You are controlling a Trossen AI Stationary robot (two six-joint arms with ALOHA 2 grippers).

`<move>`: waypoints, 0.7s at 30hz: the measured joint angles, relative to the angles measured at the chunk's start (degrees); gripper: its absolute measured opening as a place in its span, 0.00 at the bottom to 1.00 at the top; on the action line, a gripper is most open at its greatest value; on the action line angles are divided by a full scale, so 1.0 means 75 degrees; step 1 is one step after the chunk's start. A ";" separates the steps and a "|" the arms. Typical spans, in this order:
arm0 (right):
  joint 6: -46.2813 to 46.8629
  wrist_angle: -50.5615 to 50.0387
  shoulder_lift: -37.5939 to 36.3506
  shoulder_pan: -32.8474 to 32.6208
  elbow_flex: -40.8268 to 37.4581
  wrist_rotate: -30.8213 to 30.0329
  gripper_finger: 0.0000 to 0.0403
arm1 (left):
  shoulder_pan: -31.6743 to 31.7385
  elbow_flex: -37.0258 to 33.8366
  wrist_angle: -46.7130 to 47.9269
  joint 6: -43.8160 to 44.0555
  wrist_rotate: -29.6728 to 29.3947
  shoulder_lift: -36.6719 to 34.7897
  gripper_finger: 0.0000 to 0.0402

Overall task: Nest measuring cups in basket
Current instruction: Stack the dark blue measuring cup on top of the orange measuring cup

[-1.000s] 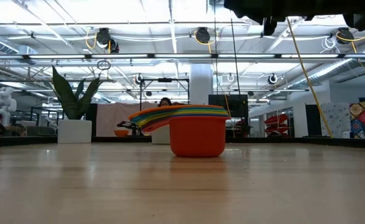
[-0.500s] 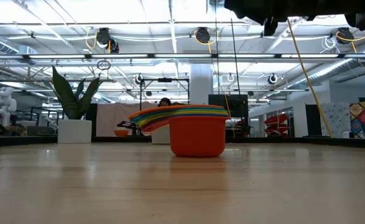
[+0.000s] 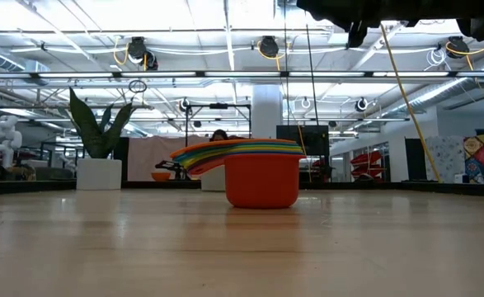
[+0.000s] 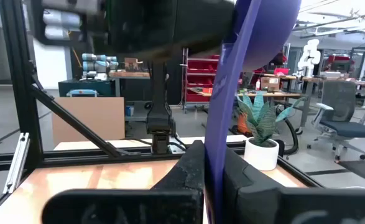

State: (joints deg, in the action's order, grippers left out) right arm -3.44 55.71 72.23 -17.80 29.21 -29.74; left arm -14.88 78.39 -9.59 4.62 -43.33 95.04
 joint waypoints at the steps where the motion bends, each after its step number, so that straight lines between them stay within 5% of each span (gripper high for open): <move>1: 0.0026 -0.0013 0.0000 0.0000 0.0000 0.0000 0.00 | 0.0023 0.0003 -0.0034 -0.0001 -0.0002 -0.0016 0.38; 7: 0.0073 -0.0036 0.0000 0.0000 0.0003 0.0025 0.00 | 0.0153 0.0003 0.0028 -0.0081 0.0105 -0.0012 0.34; 14: 0.0212 -0.0094 0.0003 0.0006 0.0017 0.0256 0.00 | 0.0196 0.0003 0.0085 -0.0328 0.0439 -0.0009 0.04; 21: -0.0088 -0.0109 0.0006 0.0009 0.0015 0.0702 0.06 | 0.0187 0.0003 0.0129 -0.0490 0.0545 -0.0006 0.03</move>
State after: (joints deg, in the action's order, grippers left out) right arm -4.10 54.89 72.27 -17.74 29.32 -24.47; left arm -13.47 78.41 -8.62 0.94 -39.24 95.00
